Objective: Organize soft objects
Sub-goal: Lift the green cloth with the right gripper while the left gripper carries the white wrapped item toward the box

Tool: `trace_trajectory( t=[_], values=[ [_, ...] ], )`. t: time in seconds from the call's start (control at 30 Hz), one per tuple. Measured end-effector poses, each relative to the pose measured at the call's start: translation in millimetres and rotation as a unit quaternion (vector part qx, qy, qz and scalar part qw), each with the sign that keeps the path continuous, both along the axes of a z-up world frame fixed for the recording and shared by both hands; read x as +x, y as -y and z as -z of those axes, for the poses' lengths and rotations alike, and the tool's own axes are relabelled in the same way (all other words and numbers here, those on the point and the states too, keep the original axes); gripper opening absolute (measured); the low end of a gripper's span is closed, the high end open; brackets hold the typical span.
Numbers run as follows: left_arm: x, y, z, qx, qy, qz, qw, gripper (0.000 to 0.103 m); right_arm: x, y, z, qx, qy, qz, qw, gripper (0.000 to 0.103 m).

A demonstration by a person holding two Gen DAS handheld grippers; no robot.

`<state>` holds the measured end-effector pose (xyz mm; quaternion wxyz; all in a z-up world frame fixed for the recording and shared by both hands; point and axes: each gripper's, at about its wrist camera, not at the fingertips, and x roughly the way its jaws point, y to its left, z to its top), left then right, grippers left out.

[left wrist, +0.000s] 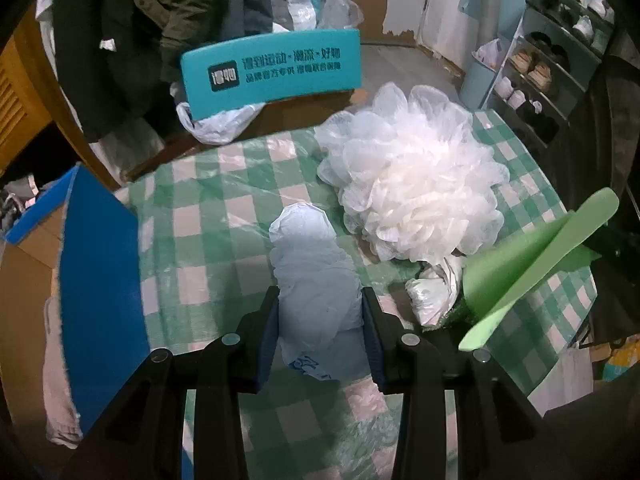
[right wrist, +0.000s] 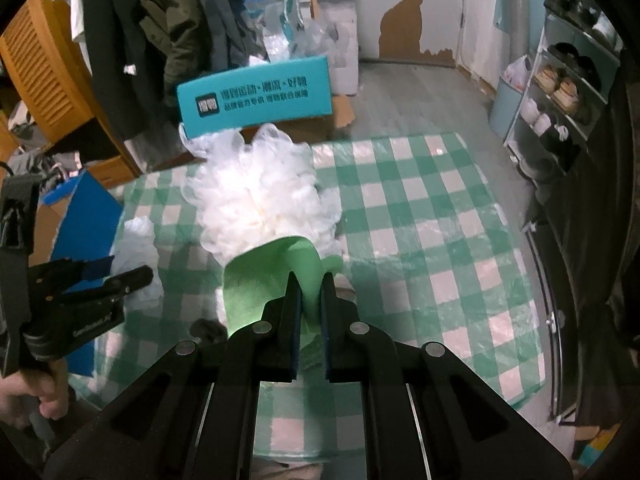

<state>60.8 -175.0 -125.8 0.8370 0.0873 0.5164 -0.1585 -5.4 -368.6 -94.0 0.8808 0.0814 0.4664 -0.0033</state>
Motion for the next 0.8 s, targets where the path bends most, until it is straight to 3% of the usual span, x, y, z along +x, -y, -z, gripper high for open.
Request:
trace_trajectory(
  t=[0.8],
  values=[
    [-13,-52,-49,-0.016,0.044,-0.046,0.9978,0.039,4,-37,-57,0.011,0.068,-0.030,0.997,0.006]
  ],
)
